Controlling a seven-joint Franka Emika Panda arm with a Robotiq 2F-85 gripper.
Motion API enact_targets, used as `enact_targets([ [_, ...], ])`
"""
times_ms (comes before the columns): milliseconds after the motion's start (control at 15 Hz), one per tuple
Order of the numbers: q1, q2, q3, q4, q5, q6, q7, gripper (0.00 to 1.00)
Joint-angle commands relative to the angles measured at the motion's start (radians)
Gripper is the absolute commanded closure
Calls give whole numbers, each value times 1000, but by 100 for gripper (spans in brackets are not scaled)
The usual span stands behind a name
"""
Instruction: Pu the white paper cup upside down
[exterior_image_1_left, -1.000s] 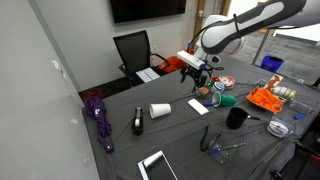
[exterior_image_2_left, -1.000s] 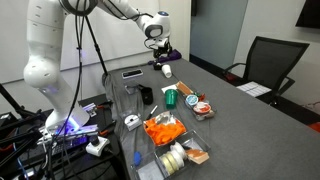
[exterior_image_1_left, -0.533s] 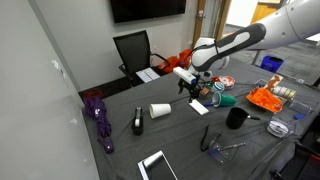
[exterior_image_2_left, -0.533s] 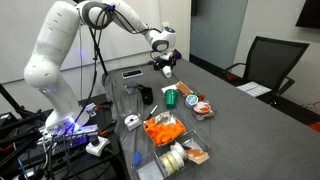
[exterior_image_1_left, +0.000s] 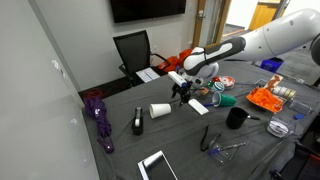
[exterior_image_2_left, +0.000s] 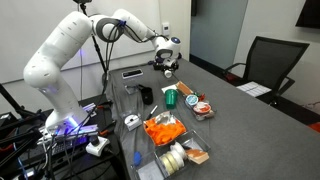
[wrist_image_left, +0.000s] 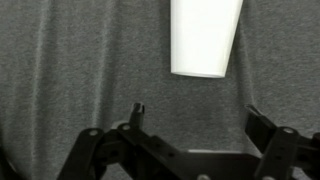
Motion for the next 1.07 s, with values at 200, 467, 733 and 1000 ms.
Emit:
enact_targets([
  [200,-23,96,44,115,42,-31,-17,0],
  [467,-30,132,65,145,46,-26,-43,0],
  [733,-38,153,84,168,49,-38,-67,0],
  [1000,-38,169,89,177,43,-49,-87,0],
])
